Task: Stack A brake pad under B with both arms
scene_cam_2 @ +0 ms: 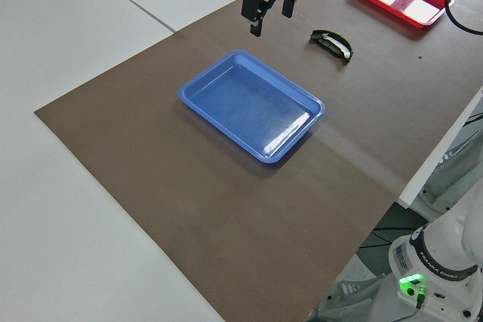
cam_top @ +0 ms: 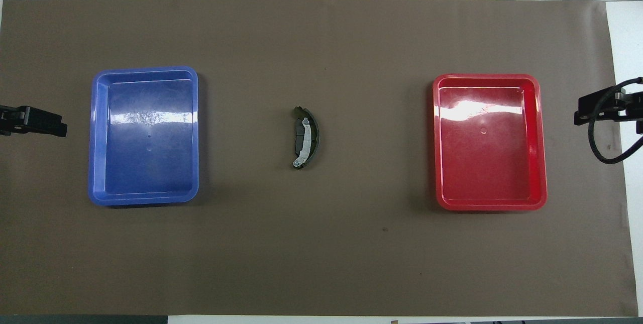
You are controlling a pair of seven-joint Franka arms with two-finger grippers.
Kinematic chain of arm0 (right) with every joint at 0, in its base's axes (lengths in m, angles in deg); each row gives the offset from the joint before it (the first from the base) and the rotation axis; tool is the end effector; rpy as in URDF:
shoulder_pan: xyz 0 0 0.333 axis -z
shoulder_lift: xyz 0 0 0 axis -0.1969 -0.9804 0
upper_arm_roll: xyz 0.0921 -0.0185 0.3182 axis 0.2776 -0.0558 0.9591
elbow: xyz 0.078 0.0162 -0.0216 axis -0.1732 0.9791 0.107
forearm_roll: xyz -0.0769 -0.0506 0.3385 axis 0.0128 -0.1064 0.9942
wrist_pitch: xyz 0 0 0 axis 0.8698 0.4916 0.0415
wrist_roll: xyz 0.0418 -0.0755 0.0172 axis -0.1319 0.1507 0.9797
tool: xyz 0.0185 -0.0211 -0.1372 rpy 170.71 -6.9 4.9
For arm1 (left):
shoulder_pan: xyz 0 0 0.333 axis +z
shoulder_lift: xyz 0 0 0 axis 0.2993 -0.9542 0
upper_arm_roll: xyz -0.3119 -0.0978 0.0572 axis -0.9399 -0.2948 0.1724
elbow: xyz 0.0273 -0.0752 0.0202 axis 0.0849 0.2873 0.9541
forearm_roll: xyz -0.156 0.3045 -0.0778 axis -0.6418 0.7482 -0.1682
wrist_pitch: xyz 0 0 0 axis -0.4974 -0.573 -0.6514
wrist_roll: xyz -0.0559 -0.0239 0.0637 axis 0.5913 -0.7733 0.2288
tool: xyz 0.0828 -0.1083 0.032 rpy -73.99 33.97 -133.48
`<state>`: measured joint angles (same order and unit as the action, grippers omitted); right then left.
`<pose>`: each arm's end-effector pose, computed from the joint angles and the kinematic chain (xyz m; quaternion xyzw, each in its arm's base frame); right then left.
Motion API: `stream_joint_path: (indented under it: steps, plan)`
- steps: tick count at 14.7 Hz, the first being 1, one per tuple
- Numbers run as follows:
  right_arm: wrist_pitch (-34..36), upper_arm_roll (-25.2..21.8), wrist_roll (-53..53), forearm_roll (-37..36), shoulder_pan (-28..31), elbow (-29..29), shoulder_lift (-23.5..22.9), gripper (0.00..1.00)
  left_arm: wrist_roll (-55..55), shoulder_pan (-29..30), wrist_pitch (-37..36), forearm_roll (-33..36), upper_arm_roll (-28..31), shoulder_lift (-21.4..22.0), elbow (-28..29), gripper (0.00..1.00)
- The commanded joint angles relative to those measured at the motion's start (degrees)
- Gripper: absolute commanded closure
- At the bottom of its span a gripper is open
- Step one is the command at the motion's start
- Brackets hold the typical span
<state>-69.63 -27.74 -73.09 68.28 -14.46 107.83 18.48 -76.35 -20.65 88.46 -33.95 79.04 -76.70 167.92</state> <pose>0.4904 -0.0271 0.6037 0.9952 -0.0912 -0.0302 0.0185 0.4930 0.0029 0.5769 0.9982 -0.0566 -0.0179 0.0018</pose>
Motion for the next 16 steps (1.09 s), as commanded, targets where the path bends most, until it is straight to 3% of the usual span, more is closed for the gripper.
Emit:
stream_joint_path:
  steps: [1,6,9,16]
  plan:
    - [0.14,1.75,0.97,1.17,3.01,1.84,1.57,0.0,0.26,0.43,0.4,0.05,-0.1,0.14,0.24,0.01]
    - [0.4,5.09,1.41,0.2,4.68,0.61,0.96,0.0,0.26,0.43,0.4,0.05,-0.1,0.14,0.24,0.01]
    - [0.4,2.38,1.41,0.21,1.96,0.61,0.96,0.0,0.26,0.43,0.4,0.05,-0.1,0.14,0.24,0.01]
    - [1.45,2.46,1.32,0.38,2.05,0.61,1.22,0.0,0.26,0.43,0.4,0.05,-0.1,0.14,0.24,0.01]
